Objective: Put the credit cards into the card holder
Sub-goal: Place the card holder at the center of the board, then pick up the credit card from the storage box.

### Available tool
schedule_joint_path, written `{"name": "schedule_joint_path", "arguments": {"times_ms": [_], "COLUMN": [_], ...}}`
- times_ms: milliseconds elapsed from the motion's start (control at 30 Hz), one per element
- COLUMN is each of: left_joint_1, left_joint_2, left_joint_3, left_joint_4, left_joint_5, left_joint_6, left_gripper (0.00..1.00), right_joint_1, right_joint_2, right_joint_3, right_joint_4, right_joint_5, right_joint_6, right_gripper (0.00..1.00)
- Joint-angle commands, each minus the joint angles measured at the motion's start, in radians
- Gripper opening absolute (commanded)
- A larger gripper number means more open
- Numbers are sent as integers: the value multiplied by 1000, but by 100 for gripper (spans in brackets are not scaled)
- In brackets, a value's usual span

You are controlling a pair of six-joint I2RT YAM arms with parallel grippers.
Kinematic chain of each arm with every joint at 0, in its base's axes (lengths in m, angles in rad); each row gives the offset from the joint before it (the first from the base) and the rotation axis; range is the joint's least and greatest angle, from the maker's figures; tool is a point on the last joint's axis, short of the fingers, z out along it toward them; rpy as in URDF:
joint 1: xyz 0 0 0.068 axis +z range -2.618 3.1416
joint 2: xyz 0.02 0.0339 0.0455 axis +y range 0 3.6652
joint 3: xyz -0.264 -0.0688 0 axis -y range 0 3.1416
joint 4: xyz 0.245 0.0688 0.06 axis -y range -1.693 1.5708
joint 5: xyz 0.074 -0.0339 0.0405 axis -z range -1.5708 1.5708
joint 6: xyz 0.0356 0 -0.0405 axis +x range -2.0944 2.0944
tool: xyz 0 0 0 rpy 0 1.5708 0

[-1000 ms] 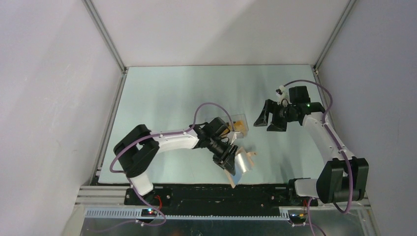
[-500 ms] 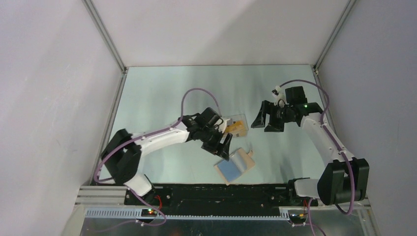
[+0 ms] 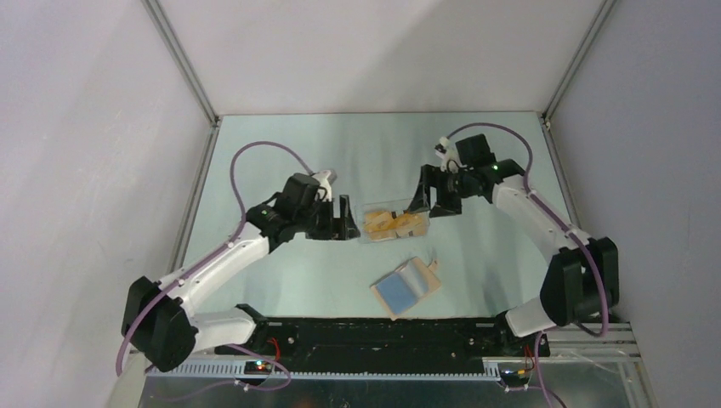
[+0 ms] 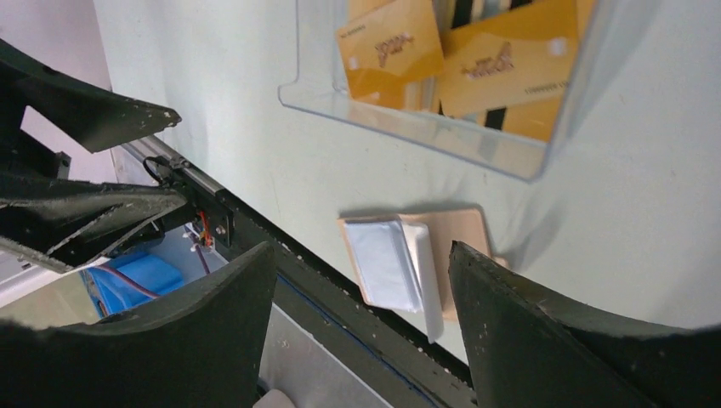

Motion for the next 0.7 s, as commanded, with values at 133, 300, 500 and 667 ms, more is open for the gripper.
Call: {"name": "schedule_joint_path", "arguments": {"times_ms": [133,300,500,667], "left_joint_1": [187,210,209,163], "left_joint_2": [1,141,279,259], "left_joint_3": [-137,-90,0,38], "left_joint_4": [287,369,377,375], "left_joint_5": [114,113,73,12], "left_joint_6": [-208,-220,-207,-175], "left_gripper": [82,75,66,60], "right_joint_1": [82,123,153,165], "right_joint_2": [226,390,501,527], "right_joint_3": [213,341,425,413], "right_joint_4": [78,27,-27,-37], "right_joint_5": [22,70,140,176], "right_joint_6": [37,27,12,2], "right_gripper": [67,63,58,57]}}
